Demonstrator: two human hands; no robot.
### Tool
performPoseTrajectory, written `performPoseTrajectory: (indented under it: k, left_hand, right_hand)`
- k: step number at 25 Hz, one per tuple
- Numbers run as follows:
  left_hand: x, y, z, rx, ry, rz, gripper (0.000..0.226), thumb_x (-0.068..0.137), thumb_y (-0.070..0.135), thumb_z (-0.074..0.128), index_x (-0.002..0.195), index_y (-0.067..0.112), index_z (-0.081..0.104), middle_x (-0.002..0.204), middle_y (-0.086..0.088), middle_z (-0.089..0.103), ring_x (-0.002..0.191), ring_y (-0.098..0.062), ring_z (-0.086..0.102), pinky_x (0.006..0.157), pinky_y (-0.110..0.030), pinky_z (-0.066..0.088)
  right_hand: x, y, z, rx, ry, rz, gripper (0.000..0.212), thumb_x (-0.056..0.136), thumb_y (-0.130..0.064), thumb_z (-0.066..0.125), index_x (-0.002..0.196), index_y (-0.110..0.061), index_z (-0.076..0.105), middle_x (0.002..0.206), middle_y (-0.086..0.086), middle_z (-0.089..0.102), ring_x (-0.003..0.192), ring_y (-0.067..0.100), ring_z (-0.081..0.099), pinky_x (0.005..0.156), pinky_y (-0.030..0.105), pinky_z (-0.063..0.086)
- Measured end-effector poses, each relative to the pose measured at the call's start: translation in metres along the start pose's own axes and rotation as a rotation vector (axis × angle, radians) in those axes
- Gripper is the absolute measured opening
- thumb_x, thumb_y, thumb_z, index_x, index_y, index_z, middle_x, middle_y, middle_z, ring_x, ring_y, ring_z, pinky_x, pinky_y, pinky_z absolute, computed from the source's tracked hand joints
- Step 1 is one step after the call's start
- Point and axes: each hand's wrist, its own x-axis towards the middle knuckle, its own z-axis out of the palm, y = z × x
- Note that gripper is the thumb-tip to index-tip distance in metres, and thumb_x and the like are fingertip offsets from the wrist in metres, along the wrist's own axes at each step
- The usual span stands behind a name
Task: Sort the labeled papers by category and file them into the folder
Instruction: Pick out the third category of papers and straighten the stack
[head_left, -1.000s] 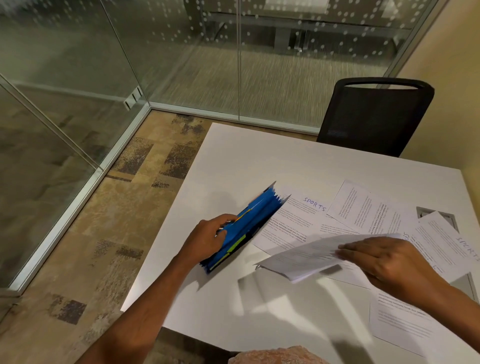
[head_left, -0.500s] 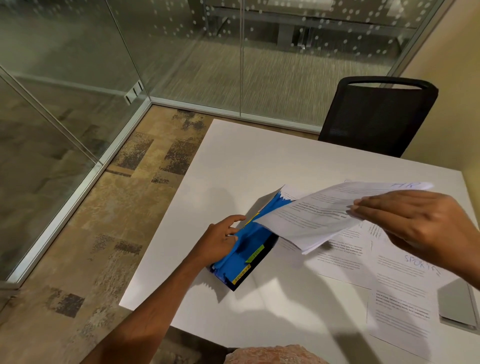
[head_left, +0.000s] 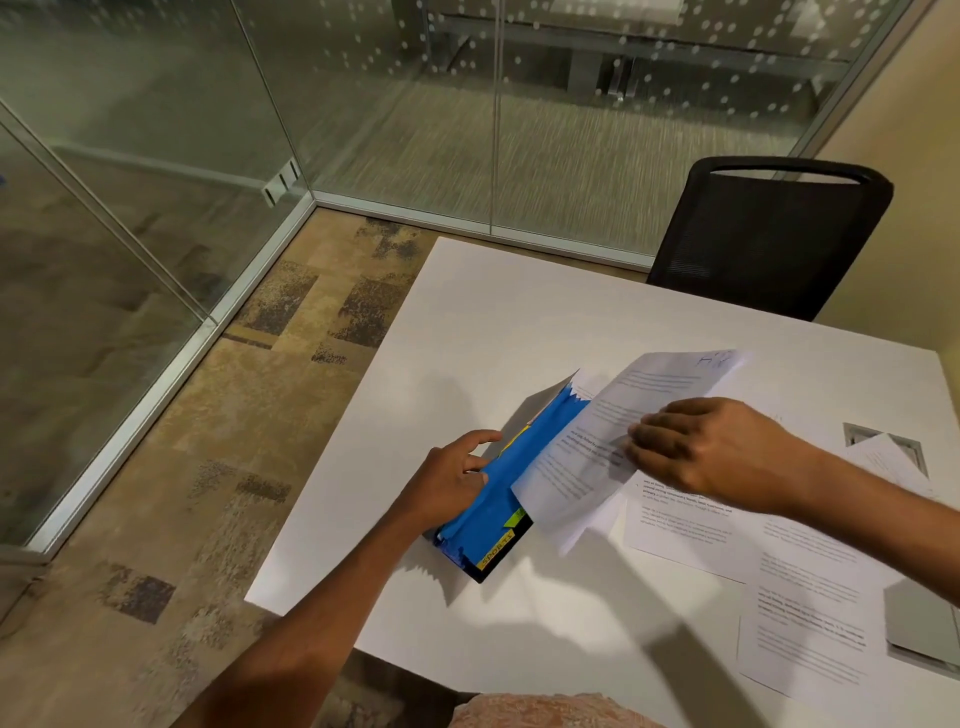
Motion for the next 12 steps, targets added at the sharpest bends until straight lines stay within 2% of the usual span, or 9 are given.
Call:
performPoseTrajectory:
  k: [3,4,6,7,8,10,12]
  left_hand:
    - [-0.001,0.001,0.003,-0.015,0.006,-0.005,0.053,0.104,0.01,0.057,0.146,0.042,0.055,0.127,0.0,0.076,0.088,-0.004,0.076,0.067,-0.022,0.061]
    - [-0.001,0.001,0.004,-0.01,0.009,-0.006,0.053,0.103,0.012,0.058,0.145,0.044,0.055,0.128,0.001,0.076,0.086,-0.008,0.076,0.066,-0.024,0.061]
    - [0.0,0.0,0.007,0.019,0.021,-0.004,0.053,0.103,0.013,0.058,0.144,0.045,0.055,0.132,0.0,0.074,0.071,-0.012,0.074,0.059,-0.023,0.058]
    - [0.0,0.001,0.008,0.035,0.029,-0.001,0.053,0.103,0.013,0.059,0.145,0.044,0.055,0.134,-0.002,0.073,0.066,-0.008,0.072,0.057,-0.02,0.055]
    - [0.0,0.001,0.009,0.049,0.03,0.004,0.053,0.103,0.013,0.059,0.147,0.042,0.054,0.137,-0.004,0.072,0.067,-0.004,0.071,0.056,-0.016,0.052]
    - [0.0,0.001,0.012,0.063,0.032,0.009,0.053,0.104,0.013,0.058,0.148,0.041,0.054,0.14,-0.007,0.069,0.082,-0.006,0.075,0.057,-0.012,0.05]
    - [0.0,0.0,0.013,0.064,0.031,0.007,0.053,0.103,0.013,0.057,0.147,0.042,0.055,0.141,-0.007,0.069,0.088,-0.008,0.075,0.058,-0.011,0.05]
  right_hand:
    - [0.008,-0.013,0.01,-0.012,-0.011,-0.07,0.017,0.096,-0.017,0.072,0.111,-0.01,0.075,0.107,0.011,0.08,0.091,0.03,0.08,0.086,0.046,0.067]
    - [0.011,-0.018,0.013,-0.006,0.0,-0.098,0.017,0.103,-0.015,0.06,0.112,-0.01,0.073,0.106,0.011,0.079,0.091,0.029,0.079,0.085,0.045,0.066]
    - [0.015,-0.027,0.021,0.013,0.035,-0.143,0.037,0.111,-0.012,0.034,0.113,-0.01,0.07,0.105,0.01,0.078,0.09,0.029,0.077,0.083,0.044,0.065]
    - [0.018,-0.031,0.026,0.019,0.045,-0.154,0.042,0.113,-0.01,0.027,0.112,-0.01,0.069,0.104,0.009,0.077,0.089,0.029,0.077,0.082,0.043,0.065]
    - [0.021,-0.034,0.031,0.023,0.058,-0.167,0.046,0.114,-0.008,0.023,0.111,-0.01,0.069,0.103,0.009,0.077,0.088,0.029,0.076,0.08,0.043,0.064]
    - [0.026,-0.038,0.042,0.044,0.087,-0.181,0.052,0.115,-0.008,0.017,0.108,-0.011,0.069,0.1,0.008,0.076,0.086,0.029,0.075,0.077,0.042,0.064]
    - [0.031,-0.04,0.055,0.061,0.09,-0.175,0.043,0.114,-0.008,0.026,0.106,-0.011,0.068,0.098,0.007,0.075,0.085,0.029,0.074,0.076,0.042,0.062]
